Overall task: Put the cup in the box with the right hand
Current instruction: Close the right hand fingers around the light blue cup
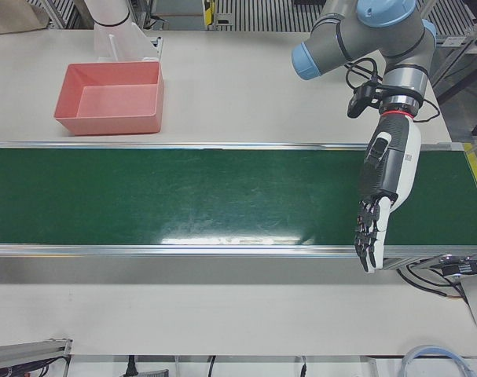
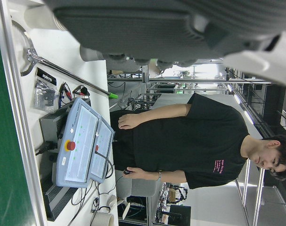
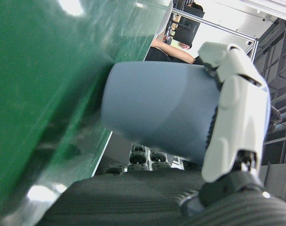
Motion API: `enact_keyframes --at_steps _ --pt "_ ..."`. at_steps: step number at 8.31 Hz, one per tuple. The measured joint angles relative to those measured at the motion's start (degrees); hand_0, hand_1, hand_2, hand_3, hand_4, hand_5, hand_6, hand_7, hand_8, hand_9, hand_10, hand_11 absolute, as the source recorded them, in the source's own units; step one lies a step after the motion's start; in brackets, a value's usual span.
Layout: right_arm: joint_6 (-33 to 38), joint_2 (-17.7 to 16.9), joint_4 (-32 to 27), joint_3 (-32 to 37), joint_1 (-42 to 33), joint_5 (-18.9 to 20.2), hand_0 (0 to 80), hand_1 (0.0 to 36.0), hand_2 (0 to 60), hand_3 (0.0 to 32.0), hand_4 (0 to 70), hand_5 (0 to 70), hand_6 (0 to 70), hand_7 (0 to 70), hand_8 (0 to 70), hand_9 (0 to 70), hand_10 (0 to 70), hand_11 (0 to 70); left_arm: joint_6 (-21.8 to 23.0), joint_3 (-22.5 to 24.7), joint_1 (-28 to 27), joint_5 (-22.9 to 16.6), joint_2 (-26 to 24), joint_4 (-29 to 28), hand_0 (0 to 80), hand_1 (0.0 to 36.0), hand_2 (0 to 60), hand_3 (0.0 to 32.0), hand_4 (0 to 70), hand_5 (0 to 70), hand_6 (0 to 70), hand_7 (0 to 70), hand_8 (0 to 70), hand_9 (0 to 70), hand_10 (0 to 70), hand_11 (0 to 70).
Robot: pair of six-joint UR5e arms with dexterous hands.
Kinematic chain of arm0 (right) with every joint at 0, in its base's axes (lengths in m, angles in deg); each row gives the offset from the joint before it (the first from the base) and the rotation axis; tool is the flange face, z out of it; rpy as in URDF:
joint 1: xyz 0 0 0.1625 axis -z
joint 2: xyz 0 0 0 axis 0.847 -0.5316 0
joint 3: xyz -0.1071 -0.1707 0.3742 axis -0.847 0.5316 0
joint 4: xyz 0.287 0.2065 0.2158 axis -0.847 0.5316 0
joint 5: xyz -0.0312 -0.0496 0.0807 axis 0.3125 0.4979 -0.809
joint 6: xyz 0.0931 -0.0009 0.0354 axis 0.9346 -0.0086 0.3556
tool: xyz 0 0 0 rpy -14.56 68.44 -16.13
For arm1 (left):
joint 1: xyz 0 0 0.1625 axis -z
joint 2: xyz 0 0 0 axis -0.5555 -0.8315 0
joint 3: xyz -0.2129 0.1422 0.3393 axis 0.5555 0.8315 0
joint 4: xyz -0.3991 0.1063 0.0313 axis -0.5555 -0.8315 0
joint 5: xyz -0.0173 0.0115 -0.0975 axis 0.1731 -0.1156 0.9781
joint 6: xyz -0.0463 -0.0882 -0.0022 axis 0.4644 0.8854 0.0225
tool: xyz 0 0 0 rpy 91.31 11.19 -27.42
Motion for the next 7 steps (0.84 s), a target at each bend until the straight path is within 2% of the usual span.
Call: enact_keyframes --at_steps 1,2,3,5,7 --pt "0.1 0.0 0.0 0.0 0.0 -0.9 45.6 35.9 60.0 0.0 70.0 14.0 35.2 70.0 63.0 70.0 52.2 70.0 0.0 0.0 0.0 0.0 0.0 0.0 0.0 0.0 0.0 0.0 0.0 0.0 0.0 0.0 0.0 0.0 0.0 0.0" --pt "0.2 0.0 0.0 0.0 0.0 -1.7 48.8 36.0 60.0 0.0 70.0 17.8 40.7 70.0 70.0 70.0 67.8 70.0 0.0 0.0 0.0 0.0 0.0 0.0 0.0 0.0 0.0 0.0 0.0 0.0 0.0 0.0 0.0 0.0 0.0 0.0" --pt "0.2 0.0 0.1 -0.1 0.0 -2.2 51.4 36.0 60.0 0.0 70.0 20.1 42.8 70.0 70.0 70.0 70.0 70.0 0.0 0.0 0.0 0.0 0.0 0.0 0.0 0.0 0.0 0.0 0.0 0.0 0.0 0.0 0.0 0.0 0.0 0.0" --pt "0.5 0.0 0.1 -1.1 -0.4 -2.6 49.8 36.0 60.0 0.0 70.0 18.1 38.9 70.0 70.0 70.0 63.2 70.0 0.0 0.0 0.0 0.0 0.0 -0.1 0.0 0.0 0.0 0.0 0.0 0.0 0.0 0.0 0.0 0.0 0.0 0.0" --pt "0.6 -0.1 1.1 -5.2 -1.8 -2.6 49.6 36.0 60.0 0.0 69.4 17.6 37.3 70.0 67.8 70.0 60.3 70.0 0.0 0.0 0.0 0.0 0.0 -0.1 0.0 0.0 0.0 0.0 0.0 0.0 0.0 0.0 0.0 0.0 0.0 0.0"
